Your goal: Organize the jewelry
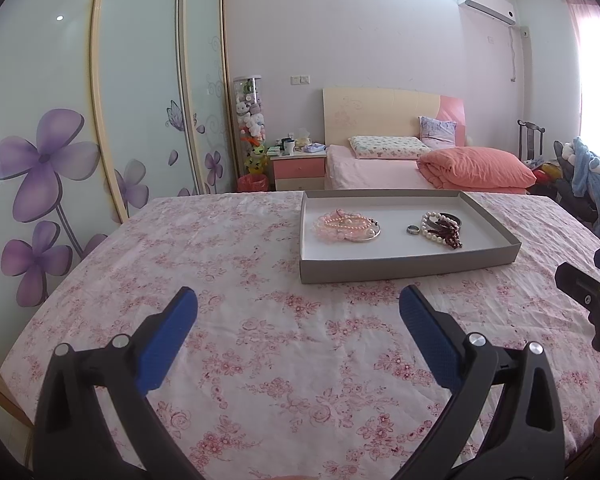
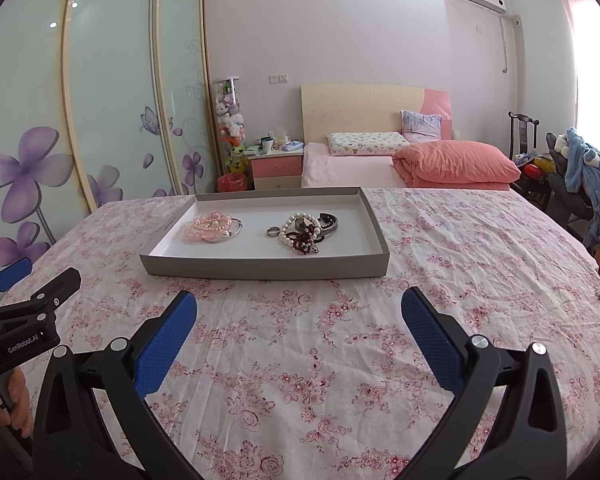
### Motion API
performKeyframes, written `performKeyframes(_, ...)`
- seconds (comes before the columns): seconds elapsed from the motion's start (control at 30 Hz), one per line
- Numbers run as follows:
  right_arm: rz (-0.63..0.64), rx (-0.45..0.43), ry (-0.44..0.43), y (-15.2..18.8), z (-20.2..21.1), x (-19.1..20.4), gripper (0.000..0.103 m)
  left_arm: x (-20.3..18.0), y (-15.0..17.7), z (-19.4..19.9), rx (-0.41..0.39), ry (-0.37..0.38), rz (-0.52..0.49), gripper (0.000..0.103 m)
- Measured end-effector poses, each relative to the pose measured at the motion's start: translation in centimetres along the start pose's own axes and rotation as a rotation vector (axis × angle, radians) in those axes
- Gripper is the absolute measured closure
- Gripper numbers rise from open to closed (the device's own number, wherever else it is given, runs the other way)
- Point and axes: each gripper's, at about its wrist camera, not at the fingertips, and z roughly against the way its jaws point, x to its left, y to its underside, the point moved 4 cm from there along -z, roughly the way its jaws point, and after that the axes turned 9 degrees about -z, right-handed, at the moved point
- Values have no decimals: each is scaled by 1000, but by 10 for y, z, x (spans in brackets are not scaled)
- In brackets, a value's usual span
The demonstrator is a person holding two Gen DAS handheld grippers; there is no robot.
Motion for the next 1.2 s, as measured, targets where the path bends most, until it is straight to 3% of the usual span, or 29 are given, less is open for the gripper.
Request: performKeyframes(1.2,-4,2,-2,2,1,4,2,-5,-2,3,-8,19,-2,4)
